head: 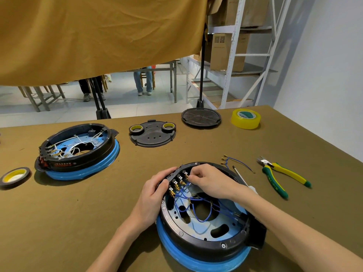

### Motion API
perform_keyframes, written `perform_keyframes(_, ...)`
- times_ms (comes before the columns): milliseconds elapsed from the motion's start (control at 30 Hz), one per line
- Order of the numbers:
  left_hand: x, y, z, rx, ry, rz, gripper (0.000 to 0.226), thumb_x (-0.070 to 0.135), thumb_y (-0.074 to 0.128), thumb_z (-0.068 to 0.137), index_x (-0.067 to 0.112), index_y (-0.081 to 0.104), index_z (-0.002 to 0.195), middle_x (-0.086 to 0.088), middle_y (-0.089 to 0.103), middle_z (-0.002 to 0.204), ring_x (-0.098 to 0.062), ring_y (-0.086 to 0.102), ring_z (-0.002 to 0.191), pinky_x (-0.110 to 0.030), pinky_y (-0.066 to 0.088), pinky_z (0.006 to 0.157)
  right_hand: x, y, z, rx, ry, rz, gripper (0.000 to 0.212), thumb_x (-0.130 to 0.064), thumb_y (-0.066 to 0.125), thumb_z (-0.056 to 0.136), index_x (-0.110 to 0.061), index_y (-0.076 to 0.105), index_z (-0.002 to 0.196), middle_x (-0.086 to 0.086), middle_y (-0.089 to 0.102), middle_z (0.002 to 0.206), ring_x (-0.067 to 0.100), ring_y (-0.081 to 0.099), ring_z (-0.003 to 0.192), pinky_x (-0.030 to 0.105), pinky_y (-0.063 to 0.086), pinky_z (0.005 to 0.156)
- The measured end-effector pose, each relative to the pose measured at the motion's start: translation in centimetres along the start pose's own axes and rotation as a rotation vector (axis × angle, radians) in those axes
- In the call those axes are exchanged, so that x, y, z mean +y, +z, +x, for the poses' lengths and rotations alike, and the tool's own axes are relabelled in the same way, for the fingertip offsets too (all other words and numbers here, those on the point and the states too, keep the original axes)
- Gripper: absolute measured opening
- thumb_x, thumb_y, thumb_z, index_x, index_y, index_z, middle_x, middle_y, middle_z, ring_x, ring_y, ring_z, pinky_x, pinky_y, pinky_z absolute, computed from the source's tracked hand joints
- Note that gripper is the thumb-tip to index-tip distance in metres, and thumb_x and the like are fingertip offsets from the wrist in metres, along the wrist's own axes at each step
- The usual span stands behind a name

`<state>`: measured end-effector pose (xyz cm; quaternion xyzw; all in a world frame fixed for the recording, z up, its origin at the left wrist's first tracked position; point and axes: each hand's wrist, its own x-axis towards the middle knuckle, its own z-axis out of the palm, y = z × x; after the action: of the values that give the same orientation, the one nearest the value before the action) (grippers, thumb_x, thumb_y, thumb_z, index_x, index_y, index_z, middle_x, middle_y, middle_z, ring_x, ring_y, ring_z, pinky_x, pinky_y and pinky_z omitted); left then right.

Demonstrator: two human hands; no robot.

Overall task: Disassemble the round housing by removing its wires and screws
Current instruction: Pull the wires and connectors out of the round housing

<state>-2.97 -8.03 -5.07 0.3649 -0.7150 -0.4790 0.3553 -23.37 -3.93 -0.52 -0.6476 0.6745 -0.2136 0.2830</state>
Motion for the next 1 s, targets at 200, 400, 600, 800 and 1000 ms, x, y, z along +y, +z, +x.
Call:
perform_keyframes(200,-0.2,0.1,0.1,0.006,-0.003,-0.017,0.047,0.036,0.041,0.099,0.028,0.062,0.140,0.005,0.067,0.136,-0.018,0.059,0.131,-0.055,0.044,0.111,-0.1,0.5,-0.1,0.080,0.057,0.040,0.035,-0.041,0.062,0.097,-0.020,0.062,0.068,-0.016,0.051,0.042,0.002,0.043,0.041,0.028,0.037,0.056)
perform_keyframes(400,0.0,0.0,0.1,-0.006,0.002,-0.004,0.047,0.037,0.041,0.099,0.029,0.061,0.141,0.008,0.067,0.137,-0.017,0.058,0.133,-0.054,0.043,0.113,-0.4,1.1,0.3,0.120,0.134,0.086,0.038,-0.031,0.067,0.091,-0.016,0.060,0.057,-0.009,0.044,0.041,0.008,0.039,0.040,0.028,0.039,0.058)
perform_keyframes(600,0.0,-0.1,0.0,-0.007,0.009,0.005,0.047,0.037,0.041,0.099,0.029,0.061,0.141,0.009,0.067,0.138,-0.016,0.057,0.134,-0.054,0.042,0.114,-0.2,-0.4,0.3,0.030,0.145,0.258,0.029,-0.015,0.065,0.093,-0.015,0.064,0.063,-0.007,0.060,0.053,0.008,0.055,0.052,0.026,0.044,0.062)
perform_keyframes(800,0.0,0.0,0.0,-0.001,0.006,-0.015,0.048,0.038,0.041,0.099,0.029,0.061,0.141,0.008,0.067,0.137,-0.013,0.059,0.131,-0.052,0.045,0.112,-0.5,0.4,0.2,0.173,0.164,0.018,0.028,-0.039,0.073,0.084,-0.015,0.073,0.068,-0.007,0.062,0.054,0.011,0.056,0.054,0.027,0.042,0.057)
perform_keyframes(1000,0.3,0.0,0.0,-0.007,0.009,-0.012,0.049,0.036,0.040,0.099,0.026,0.060,0.142,0.006,0.066,0.139,-0.015,0.058,0.134,-0.053,0.043,0.114,-1.9,0.5,0.1,0.254,0.155,-0.292,0.027,-0.041,0.066,0.077,-0.016,0.071,0.070,-0.006,0.064,0.060,0.019,0.063,0.065,0.025,0.039,0.054)
